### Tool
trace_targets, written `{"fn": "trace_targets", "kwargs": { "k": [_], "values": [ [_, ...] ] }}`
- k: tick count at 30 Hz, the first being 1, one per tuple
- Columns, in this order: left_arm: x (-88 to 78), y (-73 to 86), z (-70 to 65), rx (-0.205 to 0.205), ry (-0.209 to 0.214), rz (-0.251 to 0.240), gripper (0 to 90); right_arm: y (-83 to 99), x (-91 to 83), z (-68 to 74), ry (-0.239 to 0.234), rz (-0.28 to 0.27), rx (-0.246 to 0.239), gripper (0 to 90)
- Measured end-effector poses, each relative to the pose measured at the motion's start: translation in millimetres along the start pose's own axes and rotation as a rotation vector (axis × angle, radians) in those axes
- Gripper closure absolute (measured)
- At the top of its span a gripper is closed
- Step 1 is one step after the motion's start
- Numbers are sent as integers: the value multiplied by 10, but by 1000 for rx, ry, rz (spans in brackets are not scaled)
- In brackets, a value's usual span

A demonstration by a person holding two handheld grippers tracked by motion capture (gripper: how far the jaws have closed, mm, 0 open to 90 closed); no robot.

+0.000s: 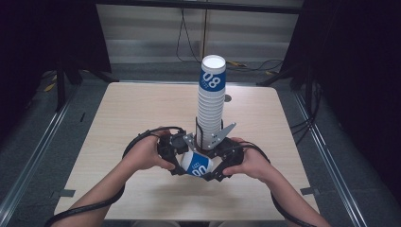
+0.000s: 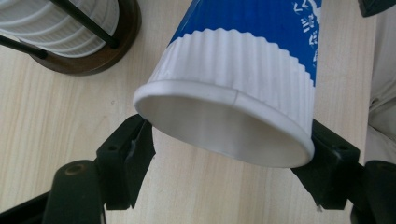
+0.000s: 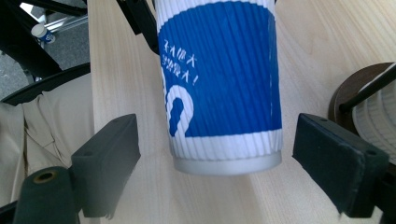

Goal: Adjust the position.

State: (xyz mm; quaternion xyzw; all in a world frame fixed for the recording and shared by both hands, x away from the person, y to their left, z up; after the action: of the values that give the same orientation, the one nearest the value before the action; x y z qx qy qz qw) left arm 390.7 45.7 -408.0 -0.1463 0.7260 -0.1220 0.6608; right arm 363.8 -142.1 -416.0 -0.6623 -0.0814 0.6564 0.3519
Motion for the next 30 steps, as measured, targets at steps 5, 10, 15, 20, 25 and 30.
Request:
{"fn": "trace_targets", "kwargs": {
  "k": [5,10,15,20,25,30],
  "values": [
    [3,-14,0,4,0,2,261,-30,23,-10,-2,17,-12,143],
    [15,-13,-8,4,2,0,260,-48,47,-4,-11,33,-14,146],
    [21,-25,-19,14,3,-1,259,-54,66,-6,-17,42,-15,156],
    [10,-32,-14,17,4,-8,257,-68,86,-4,-31,52,-13,170],
    [10,-28,-16,21,4,-8,257,-75,103,-12,-35,53,-9,180],
    [-1,-36,-18,26,5,-9,257,-81,121,-13,-27,69,-7,191]
  ]
}}
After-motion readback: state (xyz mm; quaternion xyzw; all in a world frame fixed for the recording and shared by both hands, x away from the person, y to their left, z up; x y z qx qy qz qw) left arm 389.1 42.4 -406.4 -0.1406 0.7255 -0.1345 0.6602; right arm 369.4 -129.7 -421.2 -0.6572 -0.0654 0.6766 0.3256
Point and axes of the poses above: each handheld gripper's, and its own axes: x roughly forward along the jaws, y roughly out of its underside, z roughly to its left, the point moved 1 cm from there along x, roughly forward along the jaws, and after that the axes turned 4 degrees about y, right-handed, at the moved point
